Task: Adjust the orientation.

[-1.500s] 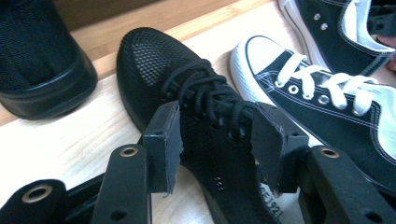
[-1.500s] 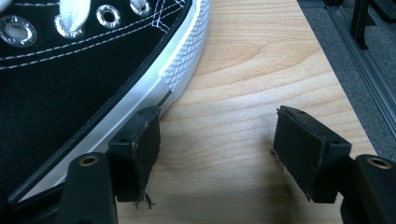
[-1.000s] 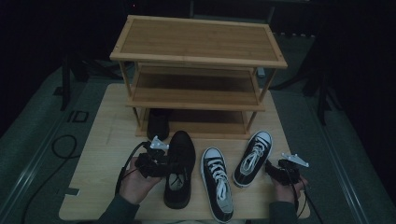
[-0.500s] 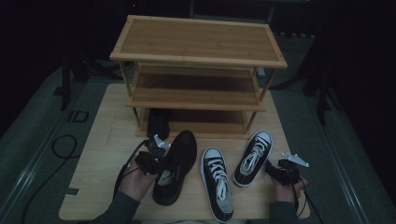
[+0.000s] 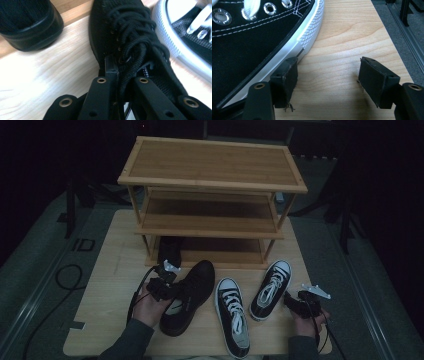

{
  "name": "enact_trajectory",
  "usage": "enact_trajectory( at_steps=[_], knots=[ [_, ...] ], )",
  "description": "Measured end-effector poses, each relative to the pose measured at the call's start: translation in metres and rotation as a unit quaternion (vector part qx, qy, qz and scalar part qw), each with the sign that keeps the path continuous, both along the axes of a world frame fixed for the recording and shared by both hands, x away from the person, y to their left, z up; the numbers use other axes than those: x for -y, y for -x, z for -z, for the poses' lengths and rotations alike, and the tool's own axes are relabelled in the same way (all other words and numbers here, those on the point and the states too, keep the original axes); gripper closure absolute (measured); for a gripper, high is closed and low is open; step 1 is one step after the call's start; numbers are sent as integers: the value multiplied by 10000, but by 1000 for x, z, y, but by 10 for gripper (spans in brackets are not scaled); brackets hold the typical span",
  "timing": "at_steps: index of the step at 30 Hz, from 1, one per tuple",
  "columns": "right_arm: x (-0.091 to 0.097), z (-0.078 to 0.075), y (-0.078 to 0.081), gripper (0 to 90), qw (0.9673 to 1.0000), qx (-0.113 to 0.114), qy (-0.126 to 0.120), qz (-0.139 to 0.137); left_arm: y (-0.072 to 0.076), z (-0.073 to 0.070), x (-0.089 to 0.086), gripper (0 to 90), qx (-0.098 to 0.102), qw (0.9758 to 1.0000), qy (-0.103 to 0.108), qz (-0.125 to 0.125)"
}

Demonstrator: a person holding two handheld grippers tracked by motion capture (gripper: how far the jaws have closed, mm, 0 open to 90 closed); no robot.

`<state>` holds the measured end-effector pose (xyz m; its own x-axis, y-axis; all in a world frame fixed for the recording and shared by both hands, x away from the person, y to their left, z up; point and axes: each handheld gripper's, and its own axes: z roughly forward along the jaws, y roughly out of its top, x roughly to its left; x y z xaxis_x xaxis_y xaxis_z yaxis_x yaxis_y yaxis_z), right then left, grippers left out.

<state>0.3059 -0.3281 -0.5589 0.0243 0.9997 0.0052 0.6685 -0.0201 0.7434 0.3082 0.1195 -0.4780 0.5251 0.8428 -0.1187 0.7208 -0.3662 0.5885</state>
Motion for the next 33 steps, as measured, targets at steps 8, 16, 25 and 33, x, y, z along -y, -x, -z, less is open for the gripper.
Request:
enact_trajectory(
  at_steps=[8,16,25,33],
  knots=[
    [0,0,0,313,10000,0,0,0,-12,-5,6,880,111,9998,5,-141],
    [0,0,0,313,10000,3,-3,0,-34,-8,13,880,198,9992,66,-334],
    [0,0,0,313,10000,1,0,-9,-63,-6,15,880,250,9963,215,-794],
    [0,0,0,313,10000,1,-1,-9,-80,-9,20,879,426,9924,126,-1146]
  ],
)
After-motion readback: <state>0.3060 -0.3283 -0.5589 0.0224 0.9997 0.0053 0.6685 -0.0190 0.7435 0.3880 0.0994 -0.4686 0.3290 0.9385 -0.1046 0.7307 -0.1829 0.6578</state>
